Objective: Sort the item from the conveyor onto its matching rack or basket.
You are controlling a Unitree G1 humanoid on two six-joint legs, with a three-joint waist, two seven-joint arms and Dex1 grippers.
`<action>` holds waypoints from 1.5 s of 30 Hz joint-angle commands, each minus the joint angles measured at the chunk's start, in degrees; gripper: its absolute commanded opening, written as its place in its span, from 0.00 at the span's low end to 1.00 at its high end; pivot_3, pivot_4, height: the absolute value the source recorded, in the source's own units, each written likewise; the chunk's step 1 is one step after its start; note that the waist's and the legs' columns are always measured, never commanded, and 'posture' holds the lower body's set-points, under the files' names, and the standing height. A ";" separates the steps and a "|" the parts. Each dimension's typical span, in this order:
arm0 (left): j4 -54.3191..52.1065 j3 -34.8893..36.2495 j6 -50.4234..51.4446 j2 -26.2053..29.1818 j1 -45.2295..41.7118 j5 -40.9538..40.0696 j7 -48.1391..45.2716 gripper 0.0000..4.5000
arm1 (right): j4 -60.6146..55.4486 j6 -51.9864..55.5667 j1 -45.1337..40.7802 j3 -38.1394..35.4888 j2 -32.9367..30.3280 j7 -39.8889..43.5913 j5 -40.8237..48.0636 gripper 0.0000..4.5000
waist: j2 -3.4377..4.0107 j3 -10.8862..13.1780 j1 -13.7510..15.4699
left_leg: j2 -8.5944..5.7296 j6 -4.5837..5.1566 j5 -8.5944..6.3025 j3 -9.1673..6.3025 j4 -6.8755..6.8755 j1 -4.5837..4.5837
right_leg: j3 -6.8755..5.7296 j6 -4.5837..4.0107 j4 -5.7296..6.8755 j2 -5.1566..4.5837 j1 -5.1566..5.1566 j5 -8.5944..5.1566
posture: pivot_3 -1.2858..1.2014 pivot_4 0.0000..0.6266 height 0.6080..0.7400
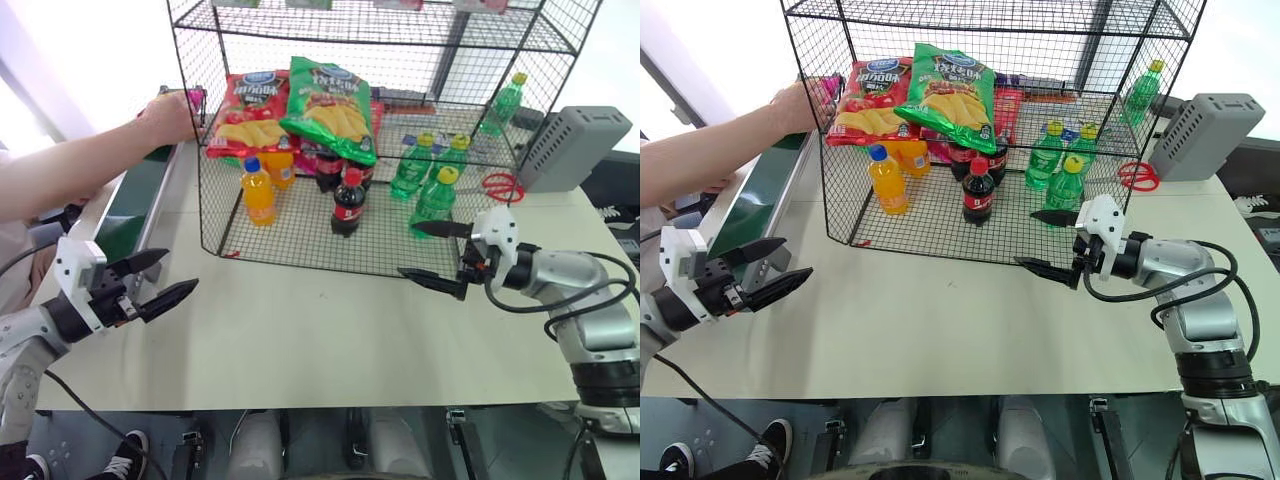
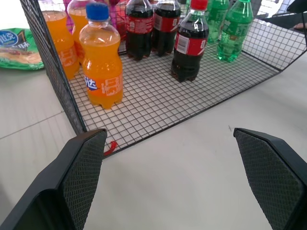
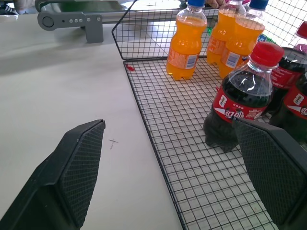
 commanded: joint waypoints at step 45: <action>25.66 16.33 -67.49 4.77 24.64 43.60 17.42 1.00 | -0.87 -0.11 -7.80 21.75 16.89 2.88 -3.74 0.98 | -0.28 -0.18 -0.26 | 0.09 0.03 -0.03 0.06 -0.02 -0.01 | -0.04 -0.05 0.00 -0.02 -0.07 -0.02 | 0.52 0.24 1.00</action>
